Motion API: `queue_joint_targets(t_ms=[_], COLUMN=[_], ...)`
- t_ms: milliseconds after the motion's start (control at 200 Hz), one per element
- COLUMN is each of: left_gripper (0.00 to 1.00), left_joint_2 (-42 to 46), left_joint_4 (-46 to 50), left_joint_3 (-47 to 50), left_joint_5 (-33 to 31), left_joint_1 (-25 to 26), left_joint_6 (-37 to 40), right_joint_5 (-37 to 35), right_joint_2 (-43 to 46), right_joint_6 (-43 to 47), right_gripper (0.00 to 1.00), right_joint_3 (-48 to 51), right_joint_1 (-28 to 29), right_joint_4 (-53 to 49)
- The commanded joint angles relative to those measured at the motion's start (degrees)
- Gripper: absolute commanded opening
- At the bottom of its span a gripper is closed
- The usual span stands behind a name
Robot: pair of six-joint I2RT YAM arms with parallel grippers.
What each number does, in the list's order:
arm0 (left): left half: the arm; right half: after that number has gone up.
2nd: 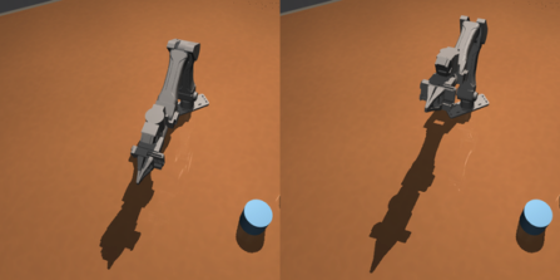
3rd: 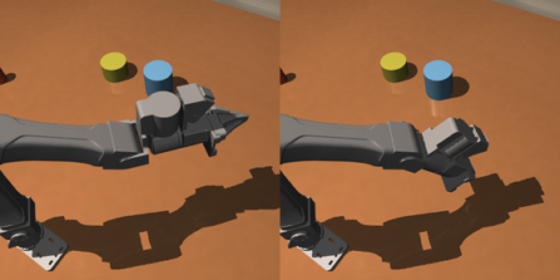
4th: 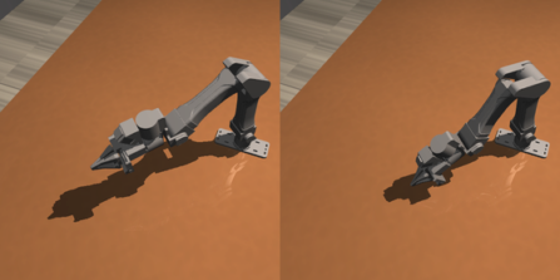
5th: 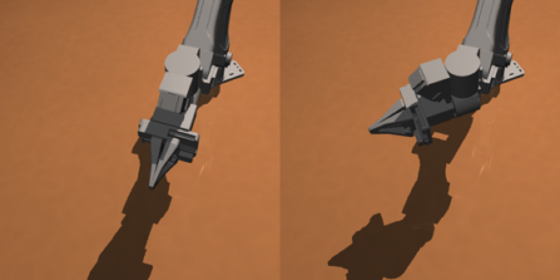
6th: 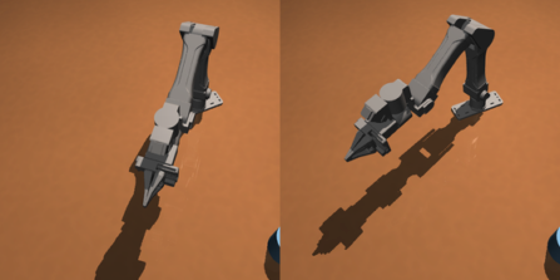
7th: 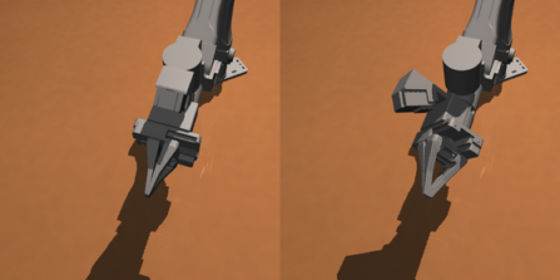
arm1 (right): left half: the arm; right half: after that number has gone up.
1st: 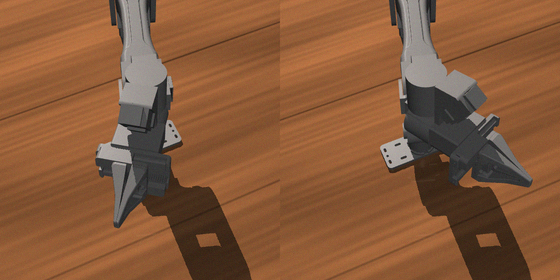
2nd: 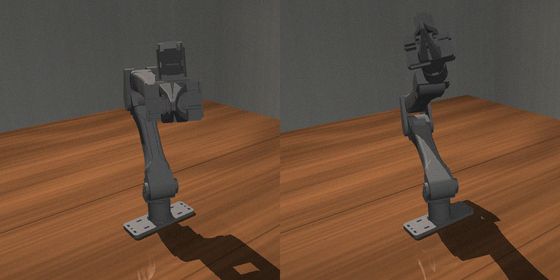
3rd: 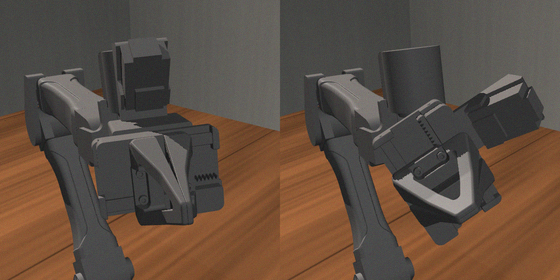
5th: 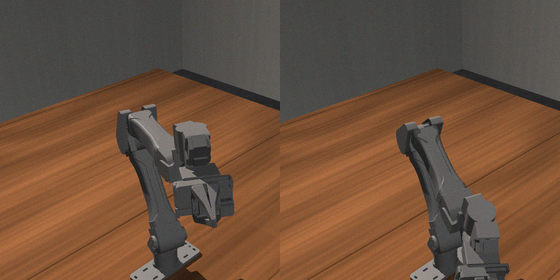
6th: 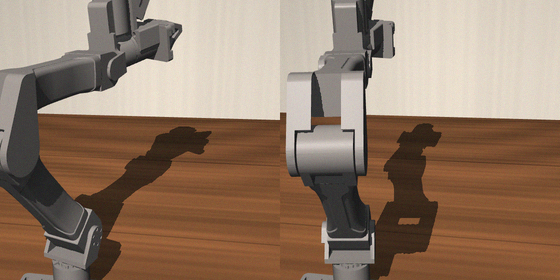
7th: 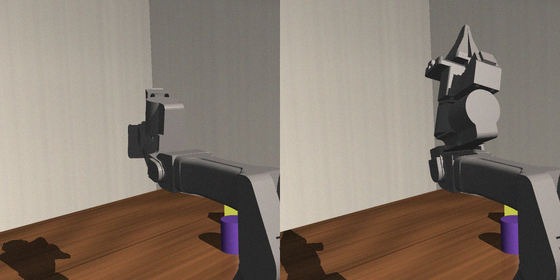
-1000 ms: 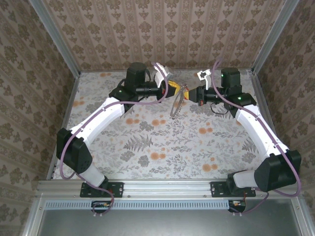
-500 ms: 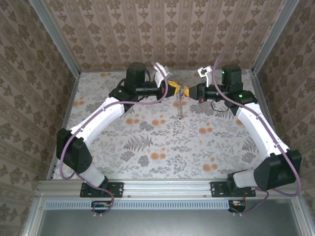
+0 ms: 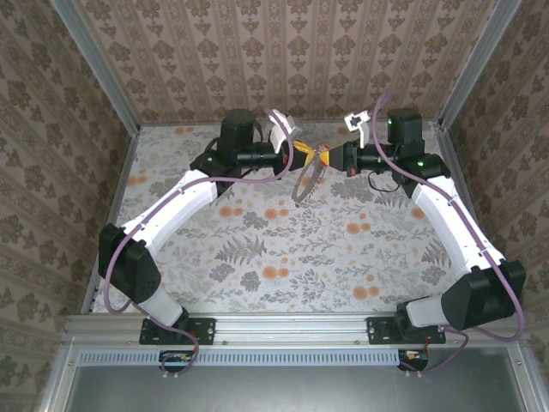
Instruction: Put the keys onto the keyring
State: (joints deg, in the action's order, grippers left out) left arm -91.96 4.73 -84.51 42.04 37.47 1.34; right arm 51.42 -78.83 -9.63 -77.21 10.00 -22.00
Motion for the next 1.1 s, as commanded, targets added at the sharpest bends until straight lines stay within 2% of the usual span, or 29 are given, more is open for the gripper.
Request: queue_joint_targets(t_ms=[0, 645, 1090], left_gripper=[0.00, 0.00, 0.00], left_joint_2=[1.1, 1.4, 0.8], left_joint_4=[0.4, -1.4, -1.0], left_joint_3=[-1.7, -1.9, -2.2], left_joint_5=[-1.0, -0.6, 0.7], left_joint_1=[-0.1, -0.7, -0.6], left_joint_6=[0.1, -2.0, -1.6], right_joint_5=[-0.6, -0.8, 0.3], right_joint_2=[0.9, 2.3, 0.5], right_joint_6=[2.6, 3.3, 3.5], right_gripper=[0.00, 0.00, 0.00], right_joint_3=[-1.3, 4.2, -3.9], right_joint_1=[-0.2, -0.6, -0.6], right_joint_4=[-2.3, -2.5, -4.7])
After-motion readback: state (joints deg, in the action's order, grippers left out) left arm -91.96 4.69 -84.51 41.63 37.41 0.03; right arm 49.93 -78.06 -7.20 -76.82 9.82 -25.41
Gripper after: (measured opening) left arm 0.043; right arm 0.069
